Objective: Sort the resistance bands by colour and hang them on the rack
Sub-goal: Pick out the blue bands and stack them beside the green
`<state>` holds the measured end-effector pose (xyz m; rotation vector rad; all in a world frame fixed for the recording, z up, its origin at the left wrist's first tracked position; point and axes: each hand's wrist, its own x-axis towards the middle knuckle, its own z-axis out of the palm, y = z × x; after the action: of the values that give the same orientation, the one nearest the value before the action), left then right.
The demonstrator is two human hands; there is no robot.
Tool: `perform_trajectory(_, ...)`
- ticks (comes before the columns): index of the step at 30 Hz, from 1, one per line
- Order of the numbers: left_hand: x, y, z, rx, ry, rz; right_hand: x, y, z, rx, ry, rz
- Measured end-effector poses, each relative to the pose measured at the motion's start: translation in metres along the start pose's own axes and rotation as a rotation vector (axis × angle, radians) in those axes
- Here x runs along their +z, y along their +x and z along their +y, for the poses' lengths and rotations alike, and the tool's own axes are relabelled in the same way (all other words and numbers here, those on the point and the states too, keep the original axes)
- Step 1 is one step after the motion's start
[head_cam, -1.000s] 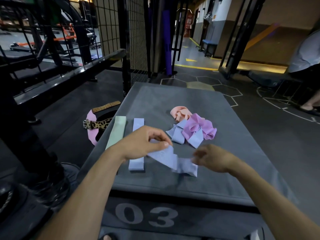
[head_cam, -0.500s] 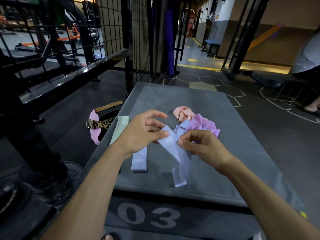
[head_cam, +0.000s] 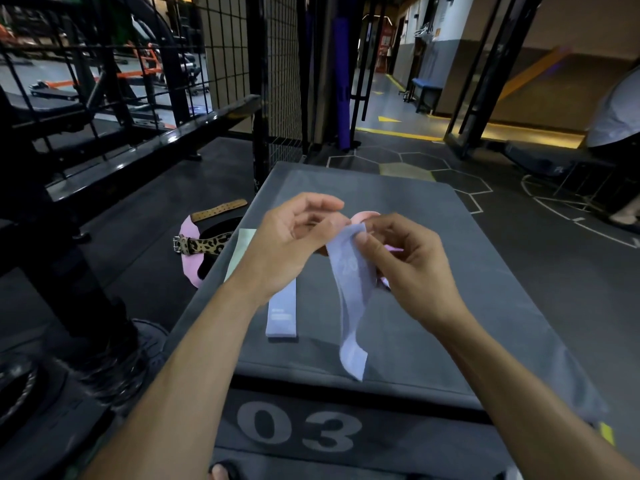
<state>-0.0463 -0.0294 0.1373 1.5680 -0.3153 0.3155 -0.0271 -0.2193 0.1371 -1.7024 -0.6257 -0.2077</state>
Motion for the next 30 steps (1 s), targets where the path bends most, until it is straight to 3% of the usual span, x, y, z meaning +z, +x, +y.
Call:
perform_trajectory(3, -0.003, -0.005, -0.007, -0.142, -0.030, -0.183, 0.000, 0.010, -0.009, -0.076, 0.013, 0.072)
perform_trajectory(8, 0.003, -0.018, -0.037, -0.308, 0.250, -0.433, 0.001, 0.035, -0.025, -0.067, 0.062, 0.156)
perform_trajectory(11, 0.005, -0.024, -0.046, -0.343, 0.298, -0.399, 0.004, 0.051, -0.027, -0.036, 0.091, 0.186)
perform_trajectory(15, 0.006, -0.027, -0.051, -0.399, 0.182, -0.326, 0.015, 0.071, -0.023, 0.014, 0.163, 0.260)
perform_trajectory(30, -0.048, -0.028, -0.077, -0.620, 0.241, -0.364, 0.027, 0.146, 0.060, 0.266, 0.147, 0.386)
